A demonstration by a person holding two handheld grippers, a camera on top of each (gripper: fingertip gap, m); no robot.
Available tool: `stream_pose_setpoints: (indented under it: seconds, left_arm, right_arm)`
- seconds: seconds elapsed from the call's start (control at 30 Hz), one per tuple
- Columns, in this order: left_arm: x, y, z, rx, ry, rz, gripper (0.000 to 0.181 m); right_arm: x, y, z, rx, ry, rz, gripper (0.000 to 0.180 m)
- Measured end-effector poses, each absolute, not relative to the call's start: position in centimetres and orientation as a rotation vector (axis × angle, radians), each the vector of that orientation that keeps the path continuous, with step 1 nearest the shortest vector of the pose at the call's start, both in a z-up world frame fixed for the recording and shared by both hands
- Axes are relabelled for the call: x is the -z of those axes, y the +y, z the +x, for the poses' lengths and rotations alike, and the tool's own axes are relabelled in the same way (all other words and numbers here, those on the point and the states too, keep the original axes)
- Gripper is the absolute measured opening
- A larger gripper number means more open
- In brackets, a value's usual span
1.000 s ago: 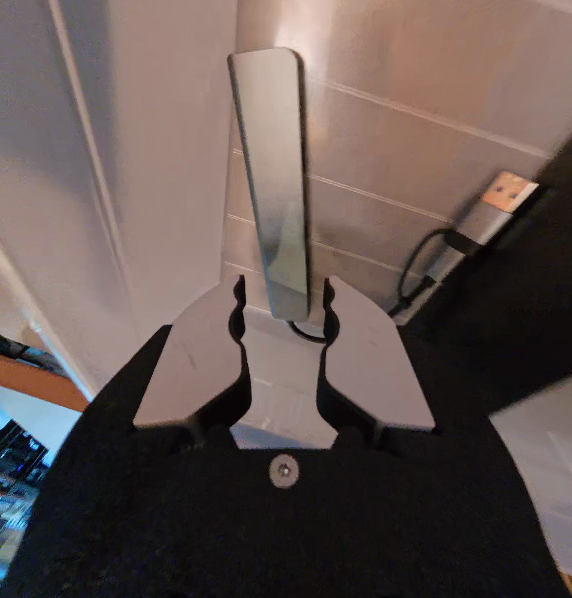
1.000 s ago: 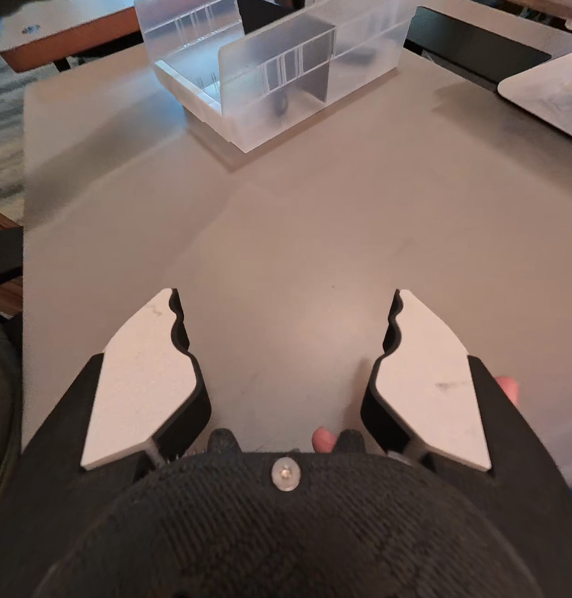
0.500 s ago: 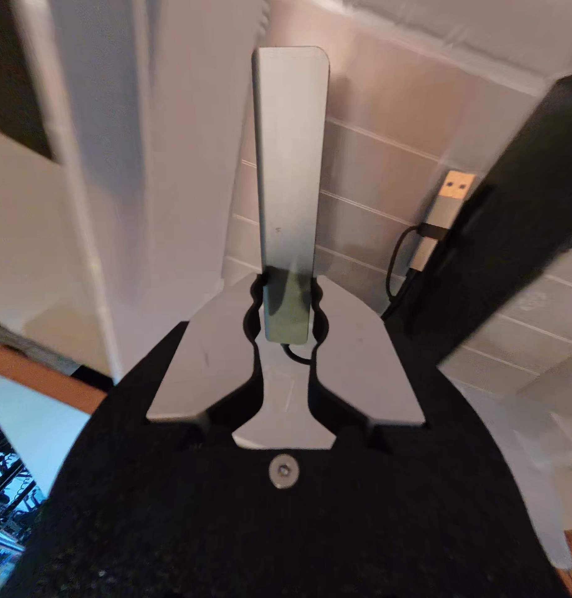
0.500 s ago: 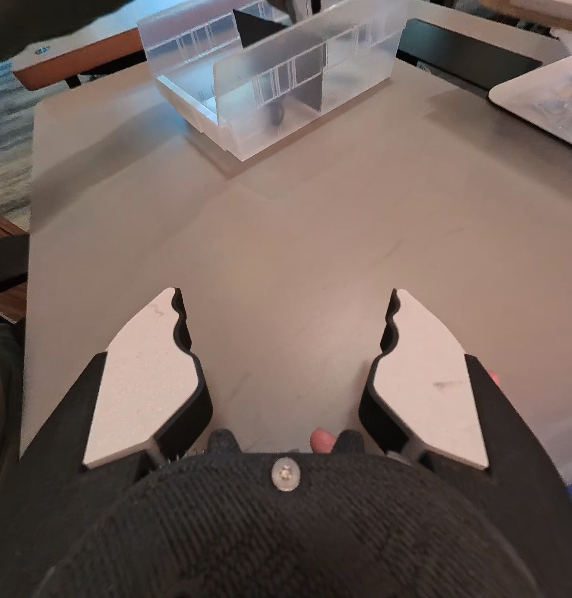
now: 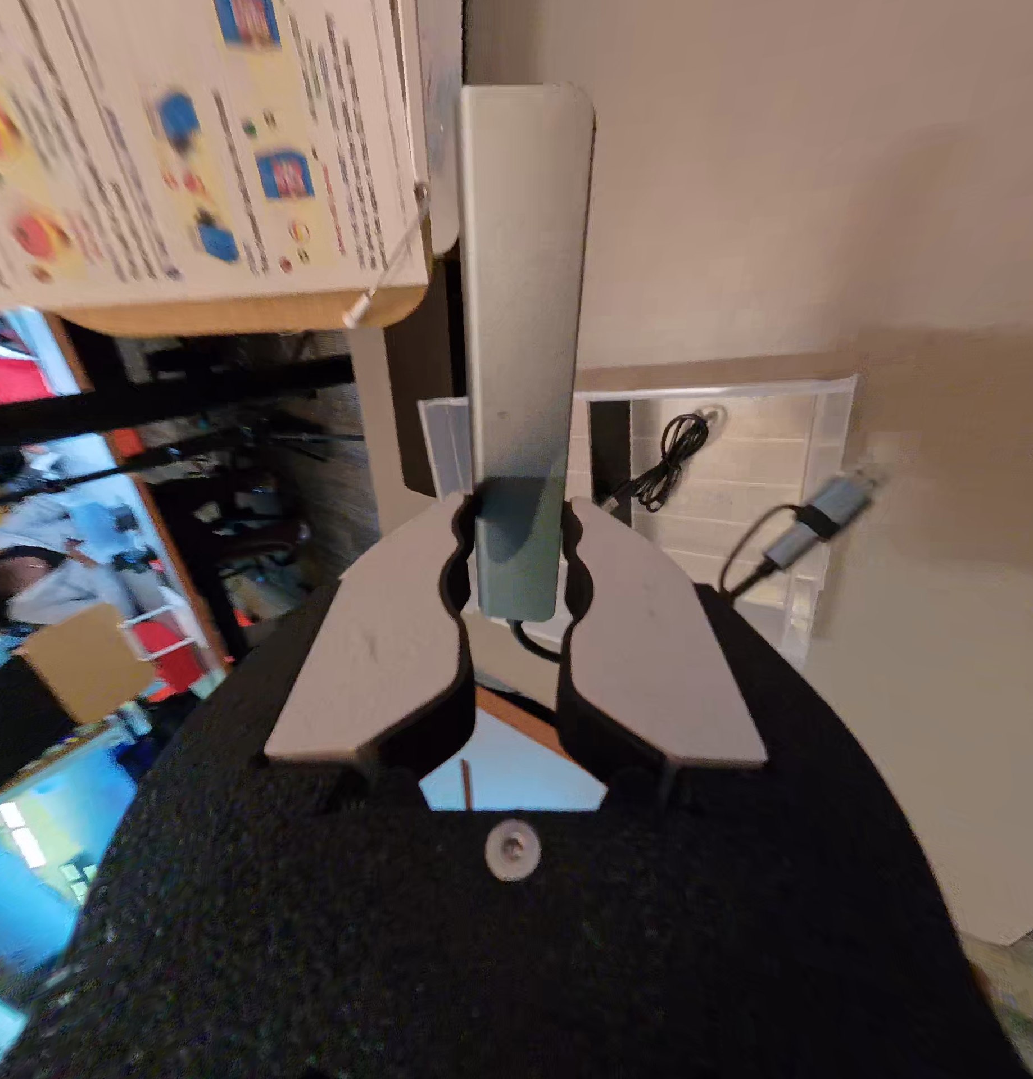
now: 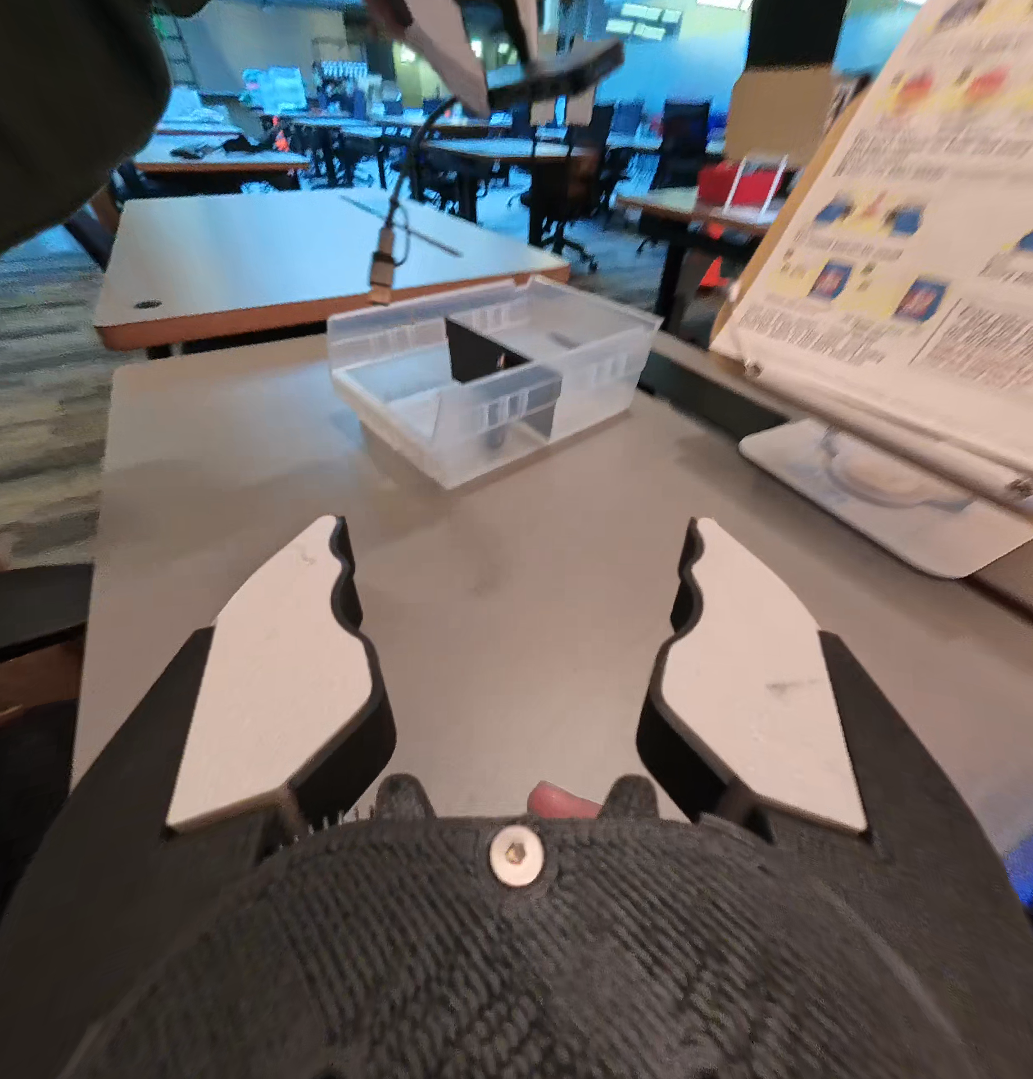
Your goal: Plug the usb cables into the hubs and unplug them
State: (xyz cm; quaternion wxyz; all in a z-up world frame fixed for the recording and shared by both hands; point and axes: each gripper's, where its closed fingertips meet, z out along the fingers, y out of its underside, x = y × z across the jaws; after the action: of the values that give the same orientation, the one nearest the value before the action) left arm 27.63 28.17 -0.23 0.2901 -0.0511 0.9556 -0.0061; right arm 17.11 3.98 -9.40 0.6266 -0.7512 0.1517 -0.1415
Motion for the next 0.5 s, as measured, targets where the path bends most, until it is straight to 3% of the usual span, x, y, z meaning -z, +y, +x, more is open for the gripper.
stream_pose_setpoints:
  seconds: [0.2,0.5]
  left_arm:
    - [2.2,20.1,21.3,0.03,2.682,0.136,0.028]
    - [8.4,11.6,15.4,0.006,2.817,0.458,0.028]
  right_arm:
    - [5.6,3.0,16.0,0.411,0.307,-1.579,0.098]
    - [7.9,6.2,13.5,0.427,0.151,-1.597,0.071]
